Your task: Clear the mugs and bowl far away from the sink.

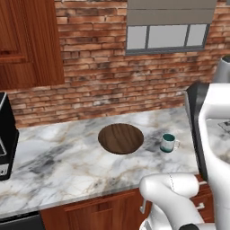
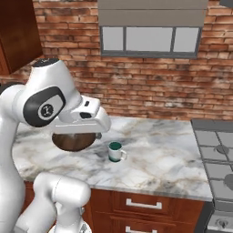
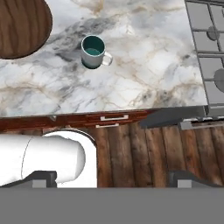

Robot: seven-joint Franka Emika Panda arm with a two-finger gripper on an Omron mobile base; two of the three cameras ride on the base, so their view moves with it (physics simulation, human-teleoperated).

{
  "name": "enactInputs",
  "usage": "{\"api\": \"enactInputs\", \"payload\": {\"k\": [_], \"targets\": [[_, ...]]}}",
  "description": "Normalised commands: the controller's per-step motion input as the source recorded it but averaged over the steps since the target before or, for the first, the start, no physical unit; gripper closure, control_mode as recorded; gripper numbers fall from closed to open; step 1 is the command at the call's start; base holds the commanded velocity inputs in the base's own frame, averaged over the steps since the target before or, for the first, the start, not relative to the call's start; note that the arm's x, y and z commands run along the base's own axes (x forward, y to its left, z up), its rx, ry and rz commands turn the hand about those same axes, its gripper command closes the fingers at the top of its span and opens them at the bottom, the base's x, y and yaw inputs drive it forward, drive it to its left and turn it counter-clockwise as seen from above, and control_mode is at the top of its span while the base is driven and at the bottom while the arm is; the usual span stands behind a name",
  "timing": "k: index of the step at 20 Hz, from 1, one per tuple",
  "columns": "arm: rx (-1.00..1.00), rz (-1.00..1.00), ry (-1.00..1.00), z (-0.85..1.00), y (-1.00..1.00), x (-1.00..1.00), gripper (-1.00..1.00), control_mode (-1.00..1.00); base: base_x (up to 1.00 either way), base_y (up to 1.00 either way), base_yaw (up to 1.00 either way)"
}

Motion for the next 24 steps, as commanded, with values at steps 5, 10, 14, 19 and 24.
{"api": "enactInputs", "payload": {"k": [5, 10, 14, 19, 24], "targets": [[0.00, 0.00, 0.00, 0.00, 0.00, 0.00, -1.00, 1.00, -0.01, -0.80, -0.62], [0.00, 0.00, 0.00, 0.00, 0.00, 0.00, -1.00, 1.00, 0.00, -0.21, -0.92], [0.00, 0.00, 0.00, 0.00, 0.00, 0.00, -1.00, 1.00, 0.00, 0.00, -1.00], [0.00, 0.00, 0.00, 0.00, 0.00, 0.00, -1.00, 1.00, 0.00, 0.00, -1.00], [0.00, 0.00, 0.00, 0.00, 0.00, 0.00, -1.00, 1.00, 0.00, 0.00, -1.00]]}}
